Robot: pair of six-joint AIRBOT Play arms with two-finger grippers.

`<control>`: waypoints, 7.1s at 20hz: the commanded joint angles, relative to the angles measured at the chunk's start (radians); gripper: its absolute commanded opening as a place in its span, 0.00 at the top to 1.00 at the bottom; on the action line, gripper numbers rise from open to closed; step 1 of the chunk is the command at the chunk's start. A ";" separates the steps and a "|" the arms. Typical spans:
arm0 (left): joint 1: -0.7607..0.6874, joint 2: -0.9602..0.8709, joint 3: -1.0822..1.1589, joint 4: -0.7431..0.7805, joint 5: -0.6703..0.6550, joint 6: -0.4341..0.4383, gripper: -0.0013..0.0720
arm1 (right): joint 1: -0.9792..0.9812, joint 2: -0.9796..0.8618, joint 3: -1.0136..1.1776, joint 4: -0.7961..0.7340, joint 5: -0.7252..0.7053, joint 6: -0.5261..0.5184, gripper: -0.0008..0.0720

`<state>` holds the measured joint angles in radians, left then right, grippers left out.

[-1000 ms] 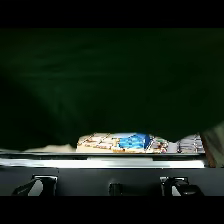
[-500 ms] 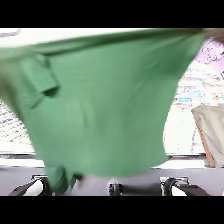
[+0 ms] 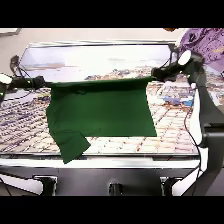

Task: Fold the clothes and pants, and hang the long-sleeved shirts on hangers.

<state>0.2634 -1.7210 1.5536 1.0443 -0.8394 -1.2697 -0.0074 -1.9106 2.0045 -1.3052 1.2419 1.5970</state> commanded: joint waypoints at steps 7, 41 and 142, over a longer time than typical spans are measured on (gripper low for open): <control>-0.007 -0.041 0.016 0.154 -0.309 -0.026 0.96 | 0.000 -0.084 -0.001 -0.079 0.254 0.009 0.95; -0.011 -0.068 0.011 0.231 -0.444 -0.137 0.84 | 0.001 -0.167 -0.010 0.134 0.521 0.056 0.54; 0.259 0.945 -0.912 -0.027 -0.595 -0.243 0.96 | 0.000 0.627 -0.957 0.140 -0.062 -0.164 0.95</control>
<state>0.5209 -0.6849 0.5541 1.0386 -1.4837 -1.5391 -0.0654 -1.2472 0.9695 -1.0809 1.3106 1.3769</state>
